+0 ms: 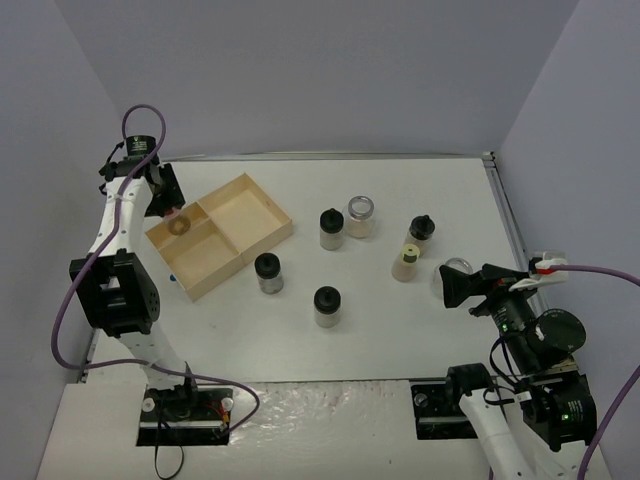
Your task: Organize the condiment bottles
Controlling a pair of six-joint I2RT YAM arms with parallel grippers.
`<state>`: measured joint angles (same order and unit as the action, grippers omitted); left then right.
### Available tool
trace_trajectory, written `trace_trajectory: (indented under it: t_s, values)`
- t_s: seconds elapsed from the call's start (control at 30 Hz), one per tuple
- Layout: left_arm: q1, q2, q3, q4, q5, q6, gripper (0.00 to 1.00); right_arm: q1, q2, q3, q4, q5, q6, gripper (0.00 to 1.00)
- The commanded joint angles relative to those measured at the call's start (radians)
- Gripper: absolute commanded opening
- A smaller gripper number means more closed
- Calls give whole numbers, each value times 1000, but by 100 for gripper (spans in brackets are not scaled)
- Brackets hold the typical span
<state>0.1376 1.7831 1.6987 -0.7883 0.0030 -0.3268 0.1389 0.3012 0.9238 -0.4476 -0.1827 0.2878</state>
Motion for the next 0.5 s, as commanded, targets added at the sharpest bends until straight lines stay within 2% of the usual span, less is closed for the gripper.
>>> trace_trajectory:
  t_s: [0.0, 0.47]
  values:
    - [-4, 3, 107, 55, 15, -39, 0, 7, 24, -4, 56, -10, 0, 100]
    - [-28, 70, 127, 65, 12, -59, 0, 7, 14, -25, 55, 2, 7, 100]
